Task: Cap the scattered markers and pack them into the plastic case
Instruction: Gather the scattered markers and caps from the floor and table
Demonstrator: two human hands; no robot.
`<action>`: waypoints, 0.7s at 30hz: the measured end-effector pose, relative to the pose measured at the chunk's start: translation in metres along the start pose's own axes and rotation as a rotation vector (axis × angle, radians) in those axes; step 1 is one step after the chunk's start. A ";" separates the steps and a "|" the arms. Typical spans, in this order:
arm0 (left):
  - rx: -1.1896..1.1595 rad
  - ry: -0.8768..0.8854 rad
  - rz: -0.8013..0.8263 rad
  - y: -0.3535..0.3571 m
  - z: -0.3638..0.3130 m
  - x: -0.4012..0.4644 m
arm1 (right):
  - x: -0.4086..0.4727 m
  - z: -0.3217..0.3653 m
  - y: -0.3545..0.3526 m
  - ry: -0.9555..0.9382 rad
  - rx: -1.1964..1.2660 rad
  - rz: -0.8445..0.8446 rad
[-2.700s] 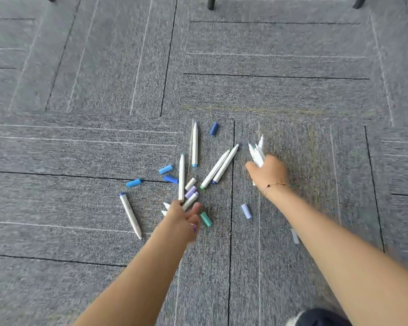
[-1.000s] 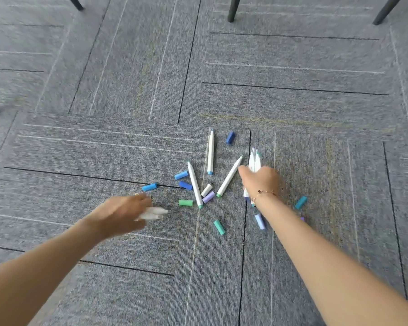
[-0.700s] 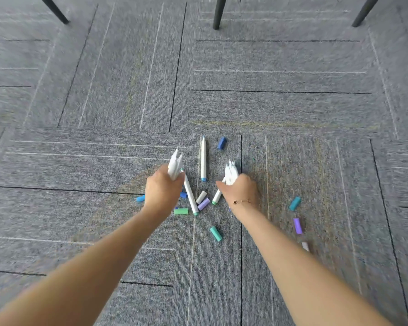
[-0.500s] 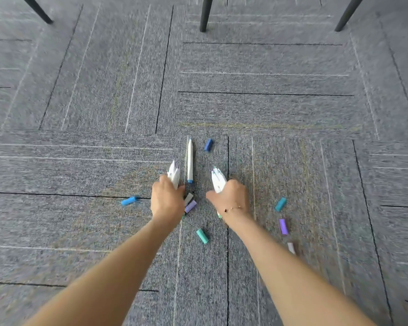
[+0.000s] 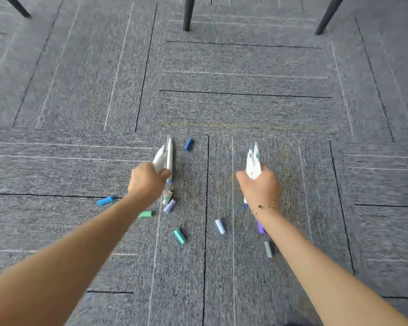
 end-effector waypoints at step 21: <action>-0.359 0.418 -0.327 -0.024 -0.098 -0.026 | -0.006 -0.018 -0.016 -0.062 0.409 -0.223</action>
Point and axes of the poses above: each hand's wrist, its own x-axis towards the middle knuckle, its own y-axis out of the palm, z = x × y, the point moved 10 cm from there along x, towards the middle knuckle, and after that the axes turned 12 degrees about x, right-handed, at the moved point
